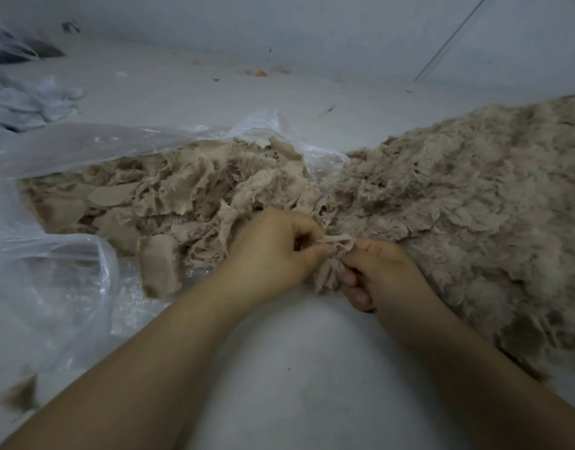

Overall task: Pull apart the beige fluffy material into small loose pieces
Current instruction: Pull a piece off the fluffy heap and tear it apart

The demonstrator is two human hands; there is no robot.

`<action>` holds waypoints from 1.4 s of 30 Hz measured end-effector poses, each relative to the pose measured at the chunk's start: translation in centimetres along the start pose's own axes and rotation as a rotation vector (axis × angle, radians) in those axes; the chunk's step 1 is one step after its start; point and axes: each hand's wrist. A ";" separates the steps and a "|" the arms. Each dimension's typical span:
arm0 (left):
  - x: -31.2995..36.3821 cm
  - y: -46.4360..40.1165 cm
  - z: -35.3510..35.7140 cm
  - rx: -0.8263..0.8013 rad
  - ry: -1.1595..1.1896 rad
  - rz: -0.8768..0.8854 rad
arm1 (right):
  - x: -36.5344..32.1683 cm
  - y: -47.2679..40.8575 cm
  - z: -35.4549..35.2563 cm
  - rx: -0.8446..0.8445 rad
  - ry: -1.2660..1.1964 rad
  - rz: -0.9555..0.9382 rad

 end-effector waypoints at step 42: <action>0.0 0.2 -0.1 -0.273 0.505 -0.235 | 0.2 0.7 -0.4 -0.146 0.063 -0.153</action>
Point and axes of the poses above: each hand's wrist, its own y-axis away from the middle knuckle, its own z-axis out of the palm, x = y × z, and after that the axes turned 6 degrees about x, right-handed
